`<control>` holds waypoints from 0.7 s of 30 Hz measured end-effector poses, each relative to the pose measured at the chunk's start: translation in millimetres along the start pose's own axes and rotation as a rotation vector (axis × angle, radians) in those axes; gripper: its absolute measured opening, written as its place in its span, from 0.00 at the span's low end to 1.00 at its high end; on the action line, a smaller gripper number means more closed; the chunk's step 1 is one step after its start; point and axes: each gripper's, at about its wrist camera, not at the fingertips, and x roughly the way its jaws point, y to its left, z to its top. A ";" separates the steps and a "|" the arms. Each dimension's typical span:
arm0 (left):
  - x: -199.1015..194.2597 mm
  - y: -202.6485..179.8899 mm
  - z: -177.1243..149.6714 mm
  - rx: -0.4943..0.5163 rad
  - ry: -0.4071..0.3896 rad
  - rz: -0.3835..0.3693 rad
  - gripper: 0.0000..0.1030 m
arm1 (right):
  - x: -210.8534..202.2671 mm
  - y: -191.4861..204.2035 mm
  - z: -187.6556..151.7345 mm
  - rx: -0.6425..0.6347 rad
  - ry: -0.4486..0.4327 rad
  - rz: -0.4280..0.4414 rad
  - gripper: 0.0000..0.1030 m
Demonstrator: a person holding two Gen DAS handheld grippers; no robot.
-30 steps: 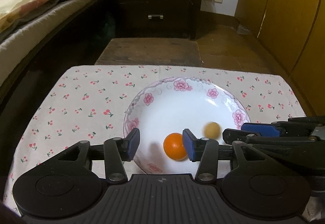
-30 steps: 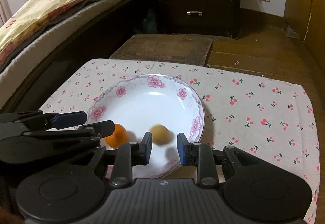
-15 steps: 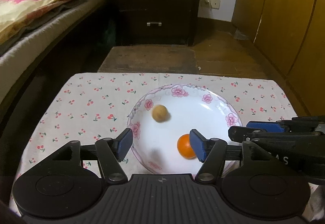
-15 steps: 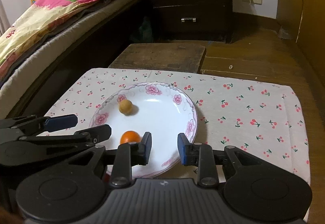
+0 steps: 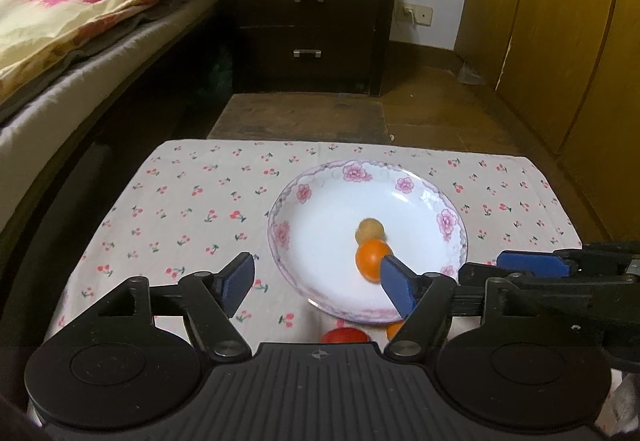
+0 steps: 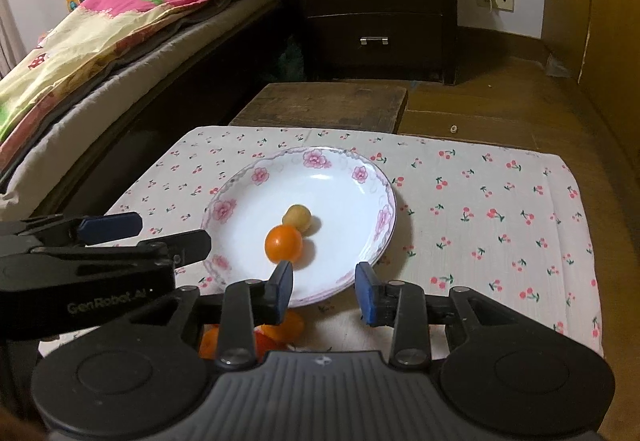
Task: Organize fruits
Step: 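Withdraw both open grippers from the bowl back toward the fruit cluster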
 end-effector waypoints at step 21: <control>-27.9 18.4 -33.2 -0.043 0.045 0.000 0.76 | -20.6 2.4 -35.7 0.034 0.041 -0.004 0.35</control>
